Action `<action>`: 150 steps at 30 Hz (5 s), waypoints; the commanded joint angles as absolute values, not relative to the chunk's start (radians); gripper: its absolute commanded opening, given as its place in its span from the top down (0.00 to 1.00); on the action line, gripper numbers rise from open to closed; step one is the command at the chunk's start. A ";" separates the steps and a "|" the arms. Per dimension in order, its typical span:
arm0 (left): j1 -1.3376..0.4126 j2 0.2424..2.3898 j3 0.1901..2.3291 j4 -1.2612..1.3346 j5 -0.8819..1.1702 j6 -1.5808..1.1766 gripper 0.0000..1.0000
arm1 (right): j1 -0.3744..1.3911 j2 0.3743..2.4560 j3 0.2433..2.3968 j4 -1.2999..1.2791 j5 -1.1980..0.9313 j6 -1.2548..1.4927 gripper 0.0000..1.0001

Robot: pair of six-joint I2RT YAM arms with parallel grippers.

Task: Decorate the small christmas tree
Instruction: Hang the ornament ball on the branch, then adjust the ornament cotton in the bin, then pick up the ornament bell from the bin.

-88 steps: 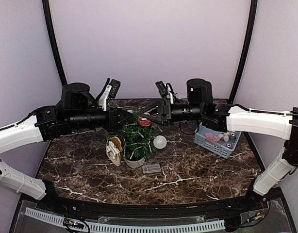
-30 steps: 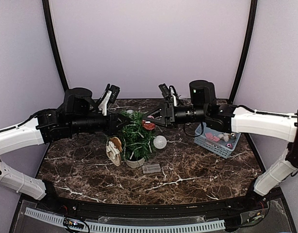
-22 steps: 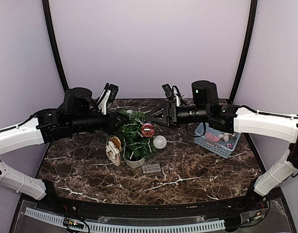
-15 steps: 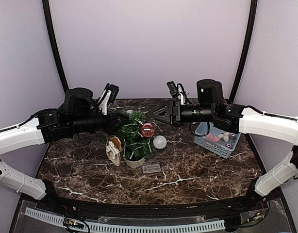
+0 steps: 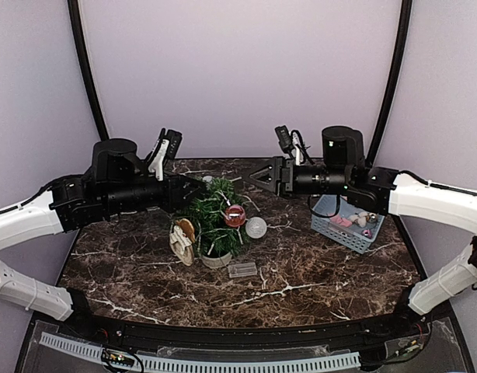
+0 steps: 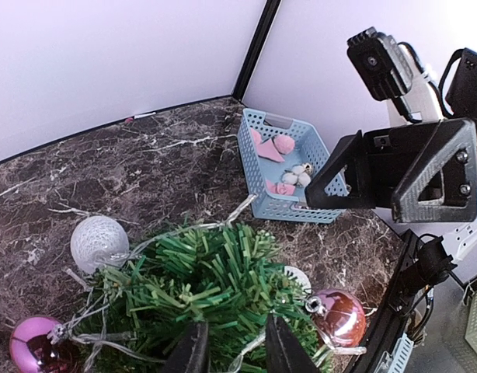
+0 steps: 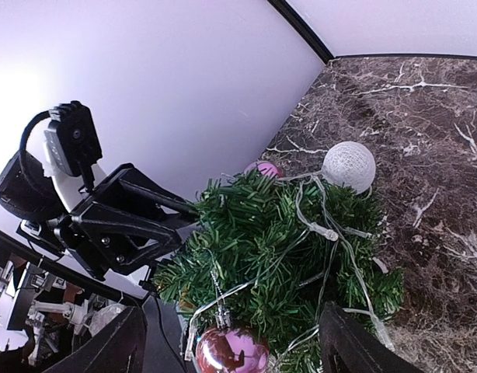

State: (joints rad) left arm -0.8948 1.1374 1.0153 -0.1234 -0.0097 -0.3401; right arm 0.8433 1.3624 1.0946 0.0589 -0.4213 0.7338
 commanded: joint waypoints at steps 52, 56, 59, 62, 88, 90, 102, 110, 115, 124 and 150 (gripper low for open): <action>-0.116 0.993 0.887 -0.179 0.083 -0.045 0.12 | 0.147 1.500 0.989 -0.442 0.196 0.449 0.25; -0.115 0.995 0.884 -0.179 0.072 -0.033 0.13 | 0.133 1.536 0.987 -0.421 0.192 0.448 0.31; -0.115 0.993 0.881 -0.179 0.075 -0.028 0.13 | 0.121 1.578 1.003 -0.408 0.192 0.439 0.35; -0.115 0.991 0.877 -0.177 0.071 -0.026 0.13 | 0.099 1.611 1.035 -0.400 0.187 0.423 0.37; -0.115 0.993 0.868 -0.169 0.090 -0.031 0.14 | 0.051 1.638 1.045 -0.431 0.137 0.437 0.43; -0.115 0.989 0.866 -0.168 0.088 -0.031 0.14 | 0.051 1.662 1.045 -0.413 0.125 0.441 0.44; -0.116 0.987 0.864 -0.166 0.081 -0.026 0.14 | 0.127 1.788 1.084 -0.337 0.004 0.473 0.47; -0.116 0.985 0.862 -0.168 0.072 -0.023 0.14 | 0.186 1.733 1.157 -0.402 0.051 0.463 0.47; -0.115 0.978 0.861 -0.165 0.072 -0.023 0.14 | 0.157 1.668 1.168 -0.501 0.216 0.399 0.40; -0.116 0.971 0.859 -0.163 0.080 -0.026 0.14 | 0.094 1.696 1.189 -0.579 0.327 0.352 0.53; -0.116 0.965 0.854 -0.162 0.082 -0.029 0.14 | 0.100 1.879 1.206 -0.592 0.390 0.345 0.49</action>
